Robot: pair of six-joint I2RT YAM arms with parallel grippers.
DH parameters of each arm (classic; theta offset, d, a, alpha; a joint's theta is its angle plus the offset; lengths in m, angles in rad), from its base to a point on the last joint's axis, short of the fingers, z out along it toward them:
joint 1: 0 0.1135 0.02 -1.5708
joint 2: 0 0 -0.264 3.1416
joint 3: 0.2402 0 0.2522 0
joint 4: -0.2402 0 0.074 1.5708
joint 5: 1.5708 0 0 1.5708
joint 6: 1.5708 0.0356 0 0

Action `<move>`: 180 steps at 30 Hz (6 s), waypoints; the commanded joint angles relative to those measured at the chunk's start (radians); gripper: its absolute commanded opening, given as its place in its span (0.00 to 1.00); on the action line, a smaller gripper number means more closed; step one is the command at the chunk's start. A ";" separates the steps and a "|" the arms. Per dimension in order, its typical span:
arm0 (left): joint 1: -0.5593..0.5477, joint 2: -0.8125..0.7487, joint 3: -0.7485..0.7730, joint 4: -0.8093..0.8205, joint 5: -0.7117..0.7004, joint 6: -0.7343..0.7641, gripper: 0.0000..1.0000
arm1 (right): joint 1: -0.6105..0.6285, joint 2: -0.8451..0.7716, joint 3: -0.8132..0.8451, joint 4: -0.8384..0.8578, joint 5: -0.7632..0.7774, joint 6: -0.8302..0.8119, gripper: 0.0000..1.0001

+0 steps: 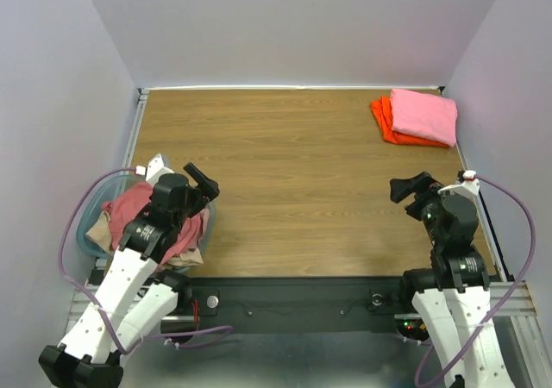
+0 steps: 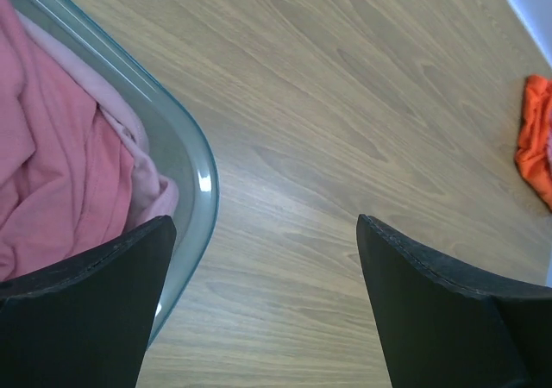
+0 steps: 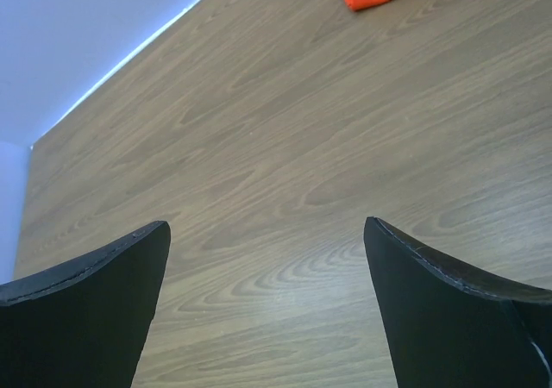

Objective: Fold and stack the t-shirts
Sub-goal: Grab the tshirt from the pile, then move the tshirt to the center of the board, then flatten the tshirt out

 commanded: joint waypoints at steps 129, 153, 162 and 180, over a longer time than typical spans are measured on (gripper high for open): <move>-0.222 1.569 1.385 0.192 0.302 0.939 0.98 | -0.001 0.807 0.197 0.082 0.177 0.084 0.96; -0.222 1.902 1.644 0.221 0.432 0.923 0.00 | -0.010 1.157 0.301 0.215 0.155 0.069 0.83; -0.222 1.760 1.518 0.275 0.449 0.915 0.00 | -0.007 1.314 0.390 0.291 0.070 0.002 0.62; -0.223 1.591 1.380 0.293 0.426 0.874 0.00 | 0.043 1.327 0.458 0.288 0.136 -0.061 0.00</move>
